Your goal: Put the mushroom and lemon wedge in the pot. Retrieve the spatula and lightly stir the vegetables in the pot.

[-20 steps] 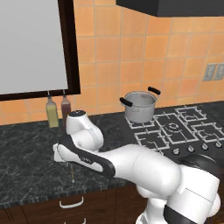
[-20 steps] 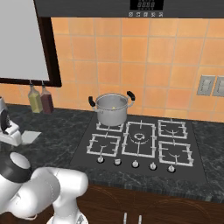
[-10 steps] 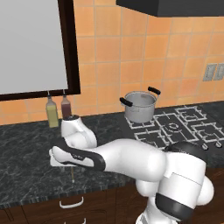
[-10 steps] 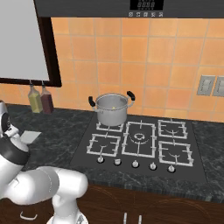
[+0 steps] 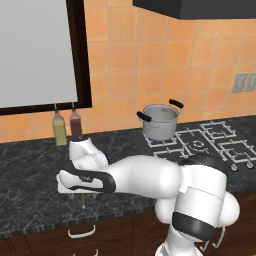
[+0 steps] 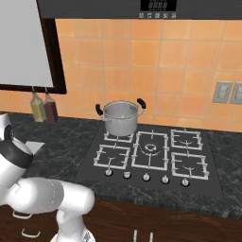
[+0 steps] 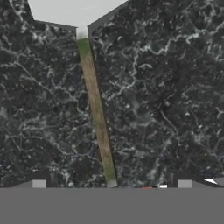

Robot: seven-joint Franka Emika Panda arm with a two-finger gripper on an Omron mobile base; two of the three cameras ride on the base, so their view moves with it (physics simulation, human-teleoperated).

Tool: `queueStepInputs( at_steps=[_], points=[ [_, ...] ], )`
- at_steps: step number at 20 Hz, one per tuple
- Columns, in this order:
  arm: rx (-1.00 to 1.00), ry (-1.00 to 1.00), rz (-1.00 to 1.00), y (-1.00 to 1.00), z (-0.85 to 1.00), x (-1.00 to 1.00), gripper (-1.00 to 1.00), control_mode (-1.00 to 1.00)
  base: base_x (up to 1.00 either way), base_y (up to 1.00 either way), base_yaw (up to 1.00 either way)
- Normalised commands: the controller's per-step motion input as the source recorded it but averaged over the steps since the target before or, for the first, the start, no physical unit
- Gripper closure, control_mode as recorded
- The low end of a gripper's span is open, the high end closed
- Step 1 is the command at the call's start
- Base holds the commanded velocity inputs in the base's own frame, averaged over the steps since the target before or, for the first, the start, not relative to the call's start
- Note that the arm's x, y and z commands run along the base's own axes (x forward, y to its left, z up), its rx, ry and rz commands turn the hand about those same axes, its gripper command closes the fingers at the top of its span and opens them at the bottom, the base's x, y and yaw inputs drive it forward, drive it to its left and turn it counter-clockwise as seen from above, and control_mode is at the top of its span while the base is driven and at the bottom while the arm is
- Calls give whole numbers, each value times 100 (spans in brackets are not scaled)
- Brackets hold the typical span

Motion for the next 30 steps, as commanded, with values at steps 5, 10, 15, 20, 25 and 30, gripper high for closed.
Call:
queueStepInputs(
  at_steps=[5, 10, 15, 20, 25, 30],
  points=[
    [-1, 0, 0, 6, -20, 0, -100, -100, 0, 0, 0],
    [0, 0, 0, 0, -19, 0, -100, -100, 0, 0, 0],
    [0, 1, 0, 0, -21, 0, -100, -100, 0, 0, 0],
    [0, 0, 0, 0, -12, 0, -100, -100, 0, 0, 0],
    [0, 0, 0, 1, -1, 0, 100, -100, 0, 0, 0],
    [0, 0, 0, 10, -3, 0, 100, -100, 0, 0, 0]
  ],
)
